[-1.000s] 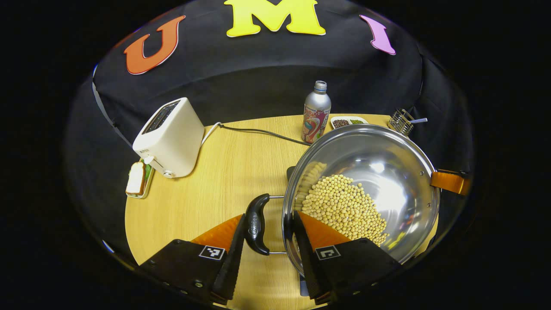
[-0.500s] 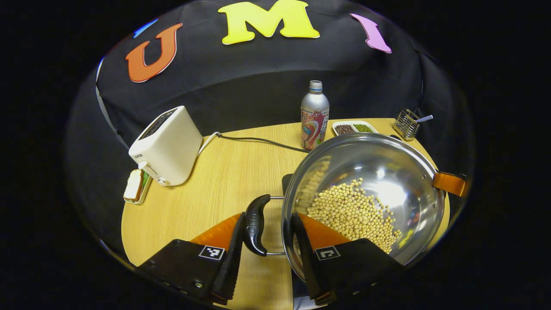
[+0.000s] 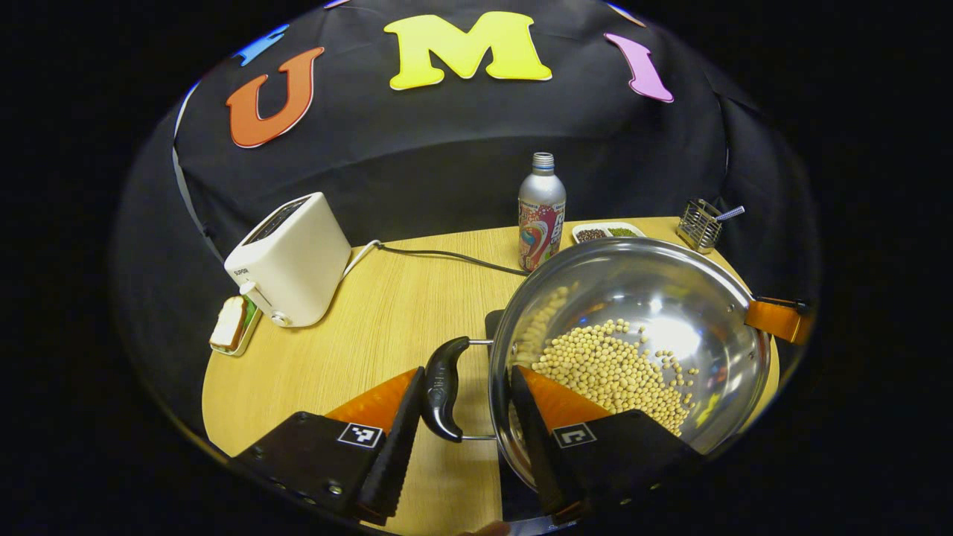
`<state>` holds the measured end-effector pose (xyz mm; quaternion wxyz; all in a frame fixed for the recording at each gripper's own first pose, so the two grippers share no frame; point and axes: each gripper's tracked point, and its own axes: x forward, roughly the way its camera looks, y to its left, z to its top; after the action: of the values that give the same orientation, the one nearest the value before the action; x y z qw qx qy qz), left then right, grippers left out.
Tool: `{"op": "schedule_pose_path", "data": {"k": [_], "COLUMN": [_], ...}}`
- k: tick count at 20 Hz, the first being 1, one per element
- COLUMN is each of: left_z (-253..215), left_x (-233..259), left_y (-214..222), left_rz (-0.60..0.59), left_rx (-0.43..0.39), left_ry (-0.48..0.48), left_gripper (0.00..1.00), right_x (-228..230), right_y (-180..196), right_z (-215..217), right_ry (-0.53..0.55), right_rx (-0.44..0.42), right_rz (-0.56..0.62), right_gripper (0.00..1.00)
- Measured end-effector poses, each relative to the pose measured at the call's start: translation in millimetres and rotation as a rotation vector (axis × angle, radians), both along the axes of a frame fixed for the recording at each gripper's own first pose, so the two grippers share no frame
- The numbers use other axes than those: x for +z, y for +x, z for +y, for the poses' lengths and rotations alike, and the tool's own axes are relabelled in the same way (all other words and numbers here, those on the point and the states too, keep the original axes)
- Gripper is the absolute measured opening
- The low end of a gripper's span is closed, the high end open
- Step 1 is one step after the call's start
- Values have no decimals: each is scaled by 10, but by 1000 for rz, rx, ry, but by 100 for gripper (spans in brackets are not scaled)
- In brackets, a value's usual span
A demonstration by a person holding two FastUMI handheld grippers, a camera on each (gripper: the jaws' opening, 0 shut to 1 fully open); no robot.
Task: First push the handle of the pot to place it horizontally, then grasp the pot with both hands and set it on the induction cooktop.
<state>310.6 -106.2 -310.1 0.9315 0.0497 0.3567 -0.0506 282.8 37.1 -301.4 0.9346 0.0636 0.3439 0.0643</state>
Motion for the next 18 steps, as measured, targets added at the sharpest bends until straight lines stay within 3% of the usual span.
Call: {"op": "schedule_pose_path", "data": {"k": [1,3,7,10,14,15,16,18], "left_z": [18,109,185,219,222,217,209,243], "left_x": [-34,-14,283,544,847,930,1006,1155], "left_y": [-21,-64,-185,-396,-765,-866,-987,-1208], "left_rz": [5,-14,-168,-271,-354,-373,-391,-432], "left_rx": [27,63,60,57,68,62,55,55], "left_ry": [-31,-64,-77,-82,-164,-180,-186,-165], "left_gripper": [77,84,88,89,90,90,89,89], "right_x": [5,-4,158,381,659,727,783,886], "right_y": [24,4,-171,-416,-786,-896,-992,-1195], "right_z": [-27,-15,75,232,341,371,394,411], "right_ry": [-41,-99,-105,-44,-66,-71,-73,-71], "right_rx": [-25,-49,-63,-46,-26,-20,-13,-9], "right_rz": [-25,-75,-170,-245,-324,-341,-357,-384], "right_gripper": [65,75,79,80,82,87,98,99]}}
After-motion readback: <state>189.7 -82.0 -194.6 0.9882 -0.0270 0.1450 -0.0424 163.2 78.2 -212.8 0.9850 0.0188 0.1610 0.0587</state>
